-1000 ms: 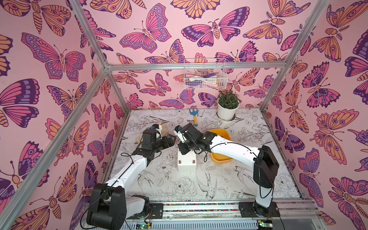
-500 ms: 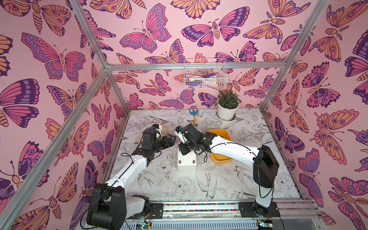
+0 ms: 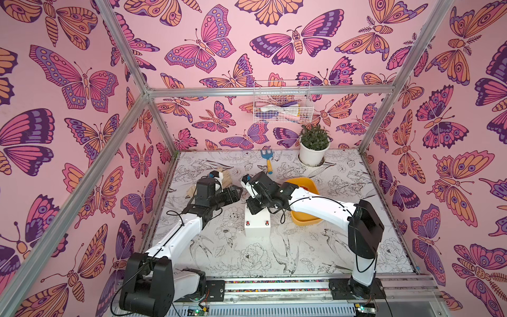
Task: Cover the protruding screws with screw protection sleeves
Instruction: Attach the screw protection sleeve to the screw.
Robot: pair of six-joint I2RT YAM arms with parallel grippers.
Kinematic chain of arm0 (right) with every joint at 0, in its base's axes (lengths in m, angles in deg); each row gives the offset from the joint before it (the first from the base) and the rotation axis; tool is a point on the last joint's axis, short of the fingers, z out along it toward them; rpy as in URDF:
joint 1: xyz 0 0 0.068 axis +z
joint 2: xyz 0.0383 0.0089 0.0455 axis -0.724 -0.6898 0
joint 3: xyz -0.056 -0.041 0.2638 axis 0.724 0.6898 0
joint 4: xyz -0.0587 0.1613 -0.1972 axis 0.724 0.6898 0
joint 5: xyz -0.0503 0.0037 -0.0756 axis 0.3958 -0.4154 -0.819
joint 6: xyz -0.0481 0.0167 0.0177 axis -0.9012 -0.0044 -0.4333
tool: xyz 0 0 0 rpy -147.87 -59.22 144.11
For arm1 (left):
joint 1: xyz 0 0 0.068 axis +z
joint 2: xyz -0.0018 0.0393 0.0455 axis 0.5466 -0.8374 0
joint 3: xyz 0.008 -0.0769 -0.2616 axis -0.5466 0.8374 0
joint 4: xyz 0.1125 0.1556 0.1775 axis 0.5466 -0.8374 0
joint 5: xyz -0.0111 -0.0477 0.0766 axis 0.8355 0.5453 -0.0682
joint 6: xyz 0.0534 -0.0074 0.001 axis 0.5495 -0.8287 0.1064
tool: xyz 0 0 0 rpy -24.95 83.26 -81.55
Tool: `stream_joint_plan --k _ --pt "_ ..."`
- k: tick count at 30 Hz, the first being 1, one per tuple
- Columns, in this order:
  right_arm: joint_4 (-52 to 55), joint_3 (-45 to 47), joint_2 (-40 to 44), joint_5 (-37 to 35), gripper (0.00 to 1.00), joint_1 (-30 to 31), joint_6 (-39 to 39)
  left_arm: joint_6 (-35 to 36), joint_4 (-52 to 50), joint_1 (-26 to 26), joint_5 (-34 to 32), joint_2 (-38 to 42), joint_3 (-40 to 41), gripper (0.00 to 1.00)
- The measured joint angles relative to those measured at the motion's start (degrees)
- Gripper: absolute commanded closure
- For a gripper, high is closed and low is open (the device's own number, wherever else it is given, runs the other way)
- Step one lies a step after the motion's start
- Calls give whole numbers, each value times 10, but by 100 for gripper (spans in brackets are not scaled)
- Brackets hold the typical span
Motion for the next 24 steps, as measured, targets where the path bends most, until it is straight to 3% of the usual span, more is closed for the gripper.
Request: stream_joint_plan --k 24 --pt "-17 5 -3 10 100 -3 14 0 0 0 0 0 2 18"
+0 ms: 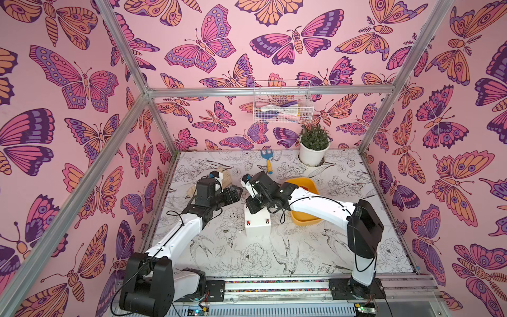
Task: Cover the protruding screws with screw protection sleeves
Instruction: Attach the screw protection sleeve to the screw.
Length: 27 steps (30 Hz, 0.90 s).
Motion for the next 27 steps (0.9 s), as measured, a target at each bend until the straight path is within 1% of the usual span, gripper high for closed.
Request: stream_joint_plan --k 15,20,27 --pt "-23 13 2 0 100 0 13 0 0 0 -8 0 5 18" --pt "-22 30 12 -3 100 0 15 0 0 0 -14 0 8 17" --pt "-17 48 29 -26 94 -3 15 2 5 0 -26 0 7 15"
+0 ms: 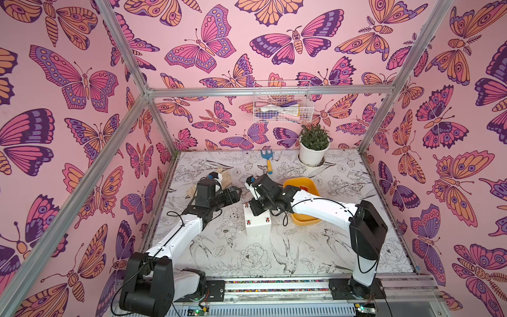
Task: Cover the protruding screws with screw protection sleeves
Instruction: Attach the screw protection sleeve to the screw, then reset both arms
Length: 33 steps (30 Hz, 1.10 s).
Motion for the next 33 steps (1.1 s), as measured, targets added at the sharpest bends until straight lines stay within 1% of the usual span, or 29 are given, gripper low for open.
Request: stream_joint_plan --k 6,11,17,20,26,28,29,31,33 --pt "-18 23 62 -24 91 -11 0 7 6 0 -15 -5 -2 12" --pt "-45 77 123 -47 90 -28 1 15 6 0 -37 -7 -2 11" --pt "-61 149 188 -71 81 -57 4 30 8 0 -71 -7 -2 5" --pt "-68 189 221 -84 74 -75 11 40 8 0 -94 -4 2 2" --pt "-80 267 285 -107 50 -123 24 63 9 2 -147 13 15 0" --pt "-83 291 309 -114 42 -146 28 73 11 2 -174 21 22 0" --pt "-84 301 321 -116 33 -156 30 77 12 2 -187 26 27 0" --pt "-86 321 346 -122 2 -178 32 88 14 2 -217 38 37 0" --pt "-87 335 364 -127 1 -197 32 102 23 2 -247 50 50 0"
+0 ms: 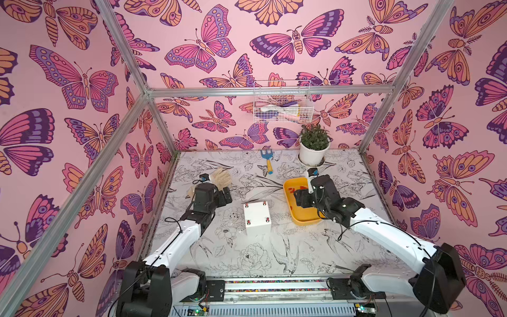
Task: Cover the protruding screws with screw protection sleeves
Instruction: Reset both arms
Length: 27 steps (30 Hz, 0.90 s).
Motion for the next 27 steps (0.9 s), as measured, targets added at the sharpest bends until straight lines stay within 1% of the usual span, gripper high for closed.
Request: stream_joint_plan --k 5,9,13,16,19,23,27 --pt "-8 30 31 -12 1 -38 0 40 51 0 -70 31 54 0" --pt "-17 57 48 -35 1 -64 0 73 89 0 -110 47 95 0" --pt "-18 62 48 -53 1 -89 -3 112 119 1 -150 59 108 0" --pt "-38 79 52 -72 1 -99 -19 144 154 7 -168 54 111 0" --pt "-81 126 70 -92 1 -99 -43 175 224 19 -180 20 132 0" --pt "-161 207 103 -125 1 -99 -82 199 335 42 -177 -45 193 0" --pt "-221 254 114 -153 1 -122 -99 209 384 66 -154 -102 205 0"
